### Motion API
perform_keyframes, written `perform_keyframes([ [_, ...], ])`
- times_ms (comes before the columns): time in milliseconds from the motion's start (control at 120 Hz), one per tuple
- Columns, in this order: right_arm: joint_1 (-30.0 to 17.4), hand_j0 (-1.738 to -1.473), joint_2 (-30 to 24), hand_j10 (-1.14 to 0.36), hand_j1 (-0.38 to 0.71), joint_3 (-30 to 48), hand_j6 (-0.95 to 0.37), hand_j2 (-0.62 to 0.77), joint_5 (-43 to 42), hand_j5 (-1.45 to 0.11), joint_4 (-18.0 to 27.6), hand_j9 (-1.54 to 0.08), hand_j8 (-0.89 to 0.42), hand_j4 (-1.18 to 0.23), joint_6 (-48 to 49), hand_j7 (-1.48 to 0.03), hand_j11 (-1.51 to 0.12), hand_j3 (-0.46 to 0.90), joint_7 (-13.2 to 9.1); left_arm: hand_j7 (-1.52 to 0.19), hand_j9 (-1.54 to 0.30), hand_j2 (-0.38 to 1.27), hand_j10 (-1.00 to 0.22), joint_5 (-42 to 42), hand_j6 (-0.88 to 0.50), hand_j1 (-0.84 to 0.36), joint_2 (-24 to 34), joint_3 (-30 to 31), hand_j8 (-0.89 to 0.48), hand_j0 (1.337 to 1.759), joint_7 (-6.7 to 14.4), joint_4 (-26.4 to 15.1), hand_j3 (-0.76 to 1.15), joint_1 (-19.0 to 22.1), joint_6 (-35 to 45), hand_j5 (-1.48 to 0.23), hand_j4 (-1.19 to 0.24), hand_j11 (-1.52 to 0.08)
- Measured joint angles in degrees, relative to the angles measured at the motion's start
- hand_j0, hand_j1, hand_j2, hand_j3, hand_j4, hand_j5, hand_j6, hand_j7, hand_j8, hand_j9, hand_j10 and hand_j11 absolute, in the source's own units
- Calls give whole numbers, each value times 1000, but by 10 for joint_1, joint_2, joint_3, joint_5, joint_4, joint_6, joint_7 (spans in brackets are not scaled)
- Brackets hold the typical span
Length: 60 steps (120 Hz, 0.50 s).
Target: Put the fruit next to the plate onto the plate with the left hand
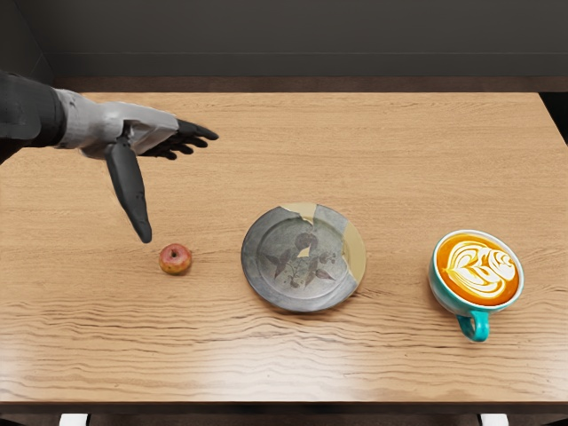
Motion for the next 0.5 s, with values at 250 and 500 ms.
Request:
perform_keyframes([
  [250, 0, -1658, 0, -15, -331, 0, -15, -3, 0, -20, 0, -20, -15, -15, 0, -20, -20, 0, 0, -1, -1, 0, -2, 1, -3, 348, -109, 163, -3, 1658, -2, -12, 0, -81, 148, -1, -2, -1],
  [500, 0, -1658, 0, -15, -331, 0, -15, -3, 0, -20, 0, -20, -15, -15, 0, -20, -20, 0, 0, -1, -1, 0, -2, 7, -2, 348, -221, 254, -2, 1658, 10, -13, 0, -80, 280, -1, -2, -1],
])
